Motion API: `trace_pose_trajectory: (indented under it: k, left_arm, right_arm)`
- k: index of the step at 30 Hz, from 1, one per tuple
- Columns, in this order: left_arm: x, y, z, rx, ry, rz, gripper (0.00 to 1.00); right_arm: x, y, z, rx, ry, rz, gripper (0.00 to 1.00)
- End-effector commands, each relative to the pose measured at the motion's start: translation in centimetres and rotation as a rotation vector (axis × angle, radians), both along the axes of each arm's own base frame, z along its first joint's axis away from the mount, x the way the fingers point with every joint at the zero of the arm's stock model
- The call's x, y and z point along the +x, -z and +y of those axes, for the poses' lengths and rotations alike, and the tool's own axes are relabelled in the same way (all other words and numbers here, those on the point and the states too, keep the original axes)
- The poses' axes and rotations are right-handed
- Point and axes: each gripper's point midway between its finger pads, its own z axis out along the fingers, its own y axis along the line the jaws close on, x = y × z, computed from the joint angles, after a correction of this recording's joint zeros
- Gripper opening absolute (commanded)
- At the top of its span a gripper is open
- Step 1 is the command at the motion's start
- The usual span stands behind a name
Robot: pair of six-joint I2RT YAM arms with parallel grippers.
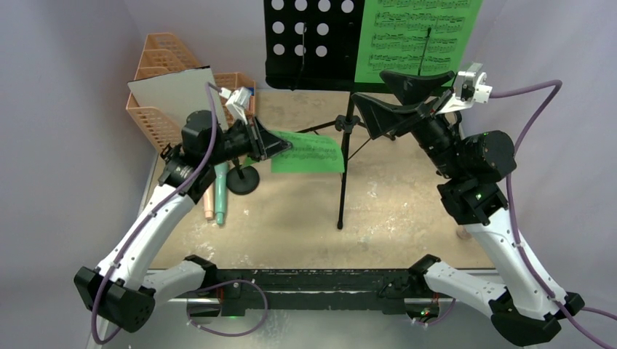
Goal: Pack up the instrument practice props
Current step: Place the sheet music at the center of the board.
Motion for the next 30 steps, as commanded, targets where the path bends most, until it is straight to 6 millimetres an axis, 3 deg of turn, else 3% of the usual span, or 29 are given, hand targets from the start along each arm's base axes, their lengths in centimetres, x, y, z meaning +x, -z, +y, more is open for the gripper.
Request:
trace_pose_trajectory:
  k: [1, 5, 9, 16, 20, 25, 30]
  left_arm:
    - [-2.1, 3.8, 0.4, 0.027, 0.034, 0.039, 0.00]
    - [-4.3, 9.9, 0.8, 0.046, 0.063, 0.173, 0.00]
    - [-5.0, 12.5, 1.2, 0.066, 0.051, 0.220, 0.00]
    - [-2.7, 12.8, 0.6, 0.106, 0.042, 0.188, 0.00]
    - [-0.3, 13.0, -0.3, 0.130, 0.050, 0.166, 0.00]
    - [2.3, 10.1, -1.8, 0.118, 0.089, 0.105, 0.00]
    - [1.2, 8.2, -2.6, 0.097, 0.140, 0.040, 0.00]
  right_arm:
    - [0.0, -0.4, -0.5, 0.010, 0.022, -0.023, 0.99]
    - [0.2, 0.0, -0.2, 0.006, 0.016, -0.013, 0.99]
    - [0.2, 0.0, 0.0, 0.006, 0.009, -0.014, 0.99]
    - [0.5, 0.3, 0.1, -0.001, 0.007, -0.001, 0.99]
    - [0.6, 0.7, 0.1, -0.007, 0.013, 0.010, 0.99]
    - [0.4, 0.7, -0.2, -0.008, 0.020, 0.015, 0.99]
    - [0.2, 0.8, -0.6, -0.007, 0.034, 0.011, 0.99]
